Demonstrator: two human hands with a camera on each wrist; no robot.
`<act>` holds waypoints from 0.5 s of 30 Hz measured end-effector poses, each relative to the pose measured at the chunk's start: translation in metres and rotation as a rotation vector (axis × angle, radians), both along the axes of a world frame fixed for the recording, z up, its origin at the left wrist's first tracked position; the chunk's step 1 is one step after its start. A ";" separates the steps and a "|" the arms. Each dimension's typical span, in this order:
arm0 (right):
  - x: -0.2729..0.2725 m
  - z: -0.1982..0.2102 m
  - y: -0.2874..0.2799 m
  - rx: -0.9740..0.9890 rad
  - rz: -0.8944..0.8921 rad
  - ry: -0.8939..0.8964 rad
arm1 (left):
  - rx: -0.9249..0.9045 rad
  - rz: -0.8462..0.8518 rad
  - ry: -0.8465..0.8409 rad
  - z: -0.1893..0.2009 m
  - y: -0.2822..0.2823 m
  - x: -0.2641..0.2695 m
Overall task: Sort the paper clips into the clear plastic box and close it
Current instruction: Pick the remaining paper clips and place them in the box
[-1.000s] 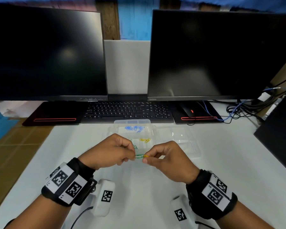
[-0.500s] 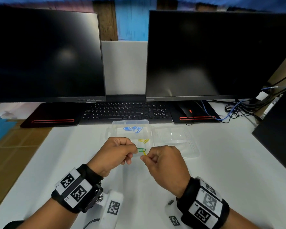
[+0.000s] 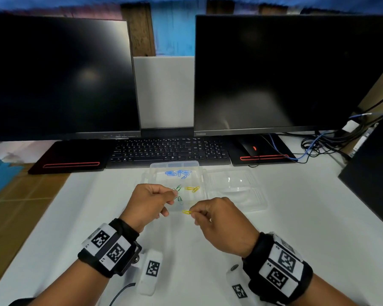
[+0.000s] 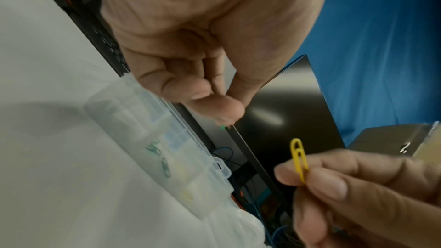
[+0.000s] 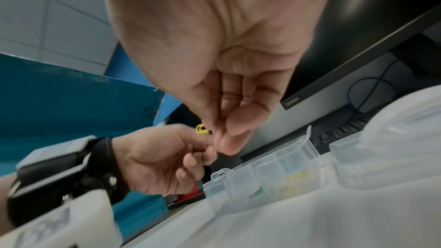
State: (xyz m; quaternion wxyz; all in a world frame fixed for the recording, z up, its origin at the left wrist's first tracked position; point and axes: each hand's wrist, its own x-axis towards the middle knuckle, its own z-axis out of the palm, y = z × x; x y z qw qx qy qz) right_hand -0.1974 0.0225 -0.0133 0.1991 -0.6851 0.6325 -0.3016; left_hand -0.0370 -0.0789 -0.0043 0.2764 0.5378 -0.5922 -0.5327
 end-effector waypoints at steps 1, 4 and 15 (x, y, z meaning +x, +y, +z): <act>-0.001 -0.001 -0.001 0.014 -0.004 -0.008 | -0.003 -0.012 -0.028 -0.003 -0.001 0.001; -0.002 -0.003 -0.002 0.036 -0.042 -0.036 | -0.023 -0.015 -0.070 -0.009 -0.003 0.003; -0.019 0.015 -0.046 -0.068 -0.337 -0.133 | -0.077 0.124 0.040 -0.006 -0.025 0.021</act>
